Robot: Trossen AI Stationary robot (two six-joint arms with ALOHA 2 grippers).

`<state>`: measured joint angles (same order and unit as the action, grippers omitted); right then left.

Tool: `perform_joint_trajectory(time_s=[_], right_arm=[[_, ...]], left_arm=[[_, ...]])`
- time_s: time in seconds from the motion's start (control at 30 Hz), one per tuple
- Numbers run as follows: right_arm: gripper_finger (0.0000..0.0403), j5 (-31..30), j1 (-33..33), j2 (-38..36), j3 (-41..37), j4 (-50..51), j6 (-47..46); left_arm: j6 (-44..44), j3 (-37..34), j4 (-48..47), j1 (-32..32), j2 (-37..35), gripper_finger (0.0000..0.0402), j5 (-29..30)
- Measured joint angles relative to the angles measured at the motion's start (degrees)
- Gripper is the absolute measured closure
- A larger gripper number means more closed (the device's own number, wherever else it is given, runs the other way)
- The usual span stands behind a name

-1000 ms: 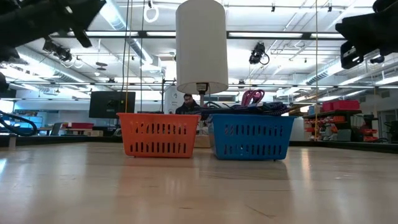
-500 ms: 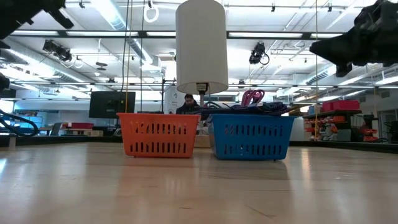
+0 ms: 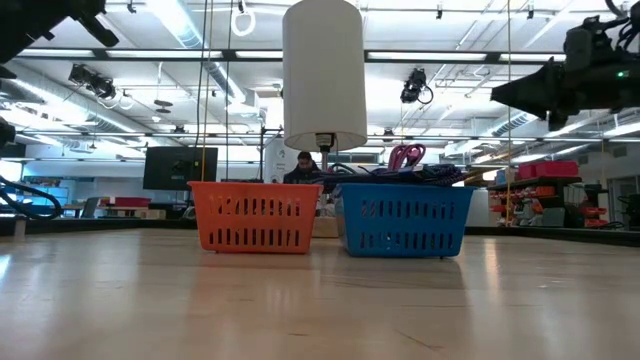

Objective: Pick & Place USB Port
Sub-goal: Return to Home Position

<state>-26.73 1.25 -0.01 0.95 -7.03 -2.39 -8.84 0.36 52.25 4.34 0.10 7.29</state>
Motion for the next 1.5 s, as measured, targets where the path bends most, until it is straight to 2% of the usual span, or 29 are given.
perform_joint_trajectory(time_s=[0.3,1.17,1.3,1.5], right_arm=[[0.0344,-2.3,-5.0,0.0,0.0,-0.1,0.0],[0.0344,-1.8,-5.0,0.0,0.0,-0.2,-0.1],[0.0344,-1.8,-5.0,0.0,0.0,-0.2,0.0],[0.0344,-1.8,-5.0,0.0,0.0,-0.2,0.0]], left_arm=[[0.0,0.0,0.0,0.0,0.0,0.0317,0.0],[0.9,0.0,-0.4,0.0,0.1,0.0317,0.0],[2.3,0.0,-10.9,0.0,0.0,0.0317,0.0],[0.9,0.0,-43.5,0.0,0.0,0.0317,0.1]])
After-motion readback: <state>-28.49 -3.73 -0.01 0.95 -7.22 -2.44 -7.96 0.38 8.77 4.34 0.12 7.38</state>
